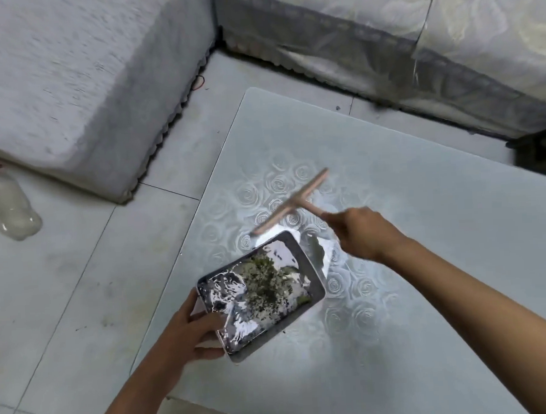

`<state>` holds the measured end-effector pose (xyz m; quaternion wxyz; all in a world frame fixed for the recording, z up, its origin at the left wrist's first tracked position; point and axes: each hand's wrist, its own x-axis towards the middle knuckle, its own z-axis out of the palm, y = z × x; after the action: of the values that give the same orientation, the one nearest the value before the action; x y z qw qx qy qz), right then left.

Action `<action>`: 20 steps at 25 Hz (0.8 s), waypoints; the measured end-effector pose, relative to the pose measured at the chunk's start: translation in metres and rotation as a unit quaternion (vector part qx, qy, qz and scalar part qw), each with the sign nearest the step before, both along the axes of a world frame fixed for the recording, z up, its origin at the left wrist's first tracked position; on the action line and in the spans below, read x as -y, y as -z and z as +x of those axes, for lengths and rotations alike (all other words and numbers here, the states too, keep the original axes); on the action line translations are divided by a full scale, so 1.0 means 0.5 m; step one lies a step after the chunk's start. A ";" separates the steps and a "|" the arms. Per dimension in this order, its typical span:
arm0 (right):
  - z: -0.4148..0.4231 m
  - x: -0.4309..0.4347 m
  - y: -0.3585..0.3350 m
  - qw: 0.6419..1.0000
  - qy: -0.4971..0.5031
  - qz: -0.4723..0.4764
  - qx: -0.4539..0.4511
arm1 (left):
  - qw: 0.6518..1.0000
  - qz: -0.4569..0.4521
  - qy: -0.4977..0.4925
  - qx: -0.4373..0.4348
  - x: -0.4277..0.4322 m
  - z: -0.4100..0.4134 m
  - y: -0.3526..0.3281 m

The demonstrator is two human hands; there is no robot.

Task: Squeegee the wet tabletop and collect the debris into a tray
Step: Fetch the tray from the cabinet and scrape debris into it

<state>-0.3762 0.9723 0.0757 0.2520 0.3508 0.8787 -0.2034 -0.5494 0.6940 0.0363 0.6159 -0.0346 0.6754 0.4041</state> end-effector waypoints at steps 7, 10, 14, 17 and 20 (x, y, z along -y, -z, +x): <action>-0.109 0.019 -0.073 0.997 -0.075 0.024 0.003 | 0.999 -0.008 0.023 0.023 0.047 -0.074 0.001; -0.247 0.026 -0.051 0.995 -0.089 -0.006 -0.042 | 0.999 0.001 0.026 0.021 0.075 -0.092 0.004; -0.175 0.089 -0.033 0.988 -0.152 -0.027 -0.005 | 1.000 0.006 0.020 0.023 0.127 -0.113 0.007; -0.065 0.106 -0.073 0.980 -0.177 -0.034 0.088 | 0.999 0.005 -0.014 0.031 0.172 -0.113 0.008; -0.088 0.123 -0.111 0.978 -0.190 -0.007 0.082 | 0.999 -0.007 -0.048 0.024 0.217 -0.094 -0.003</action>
<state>-0.4202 0.9108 0.1314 0.3595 0.1908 0.9044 -0.1283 -0.5964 0.5855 0.0377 0.6118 -0.0808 0.6605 0.4277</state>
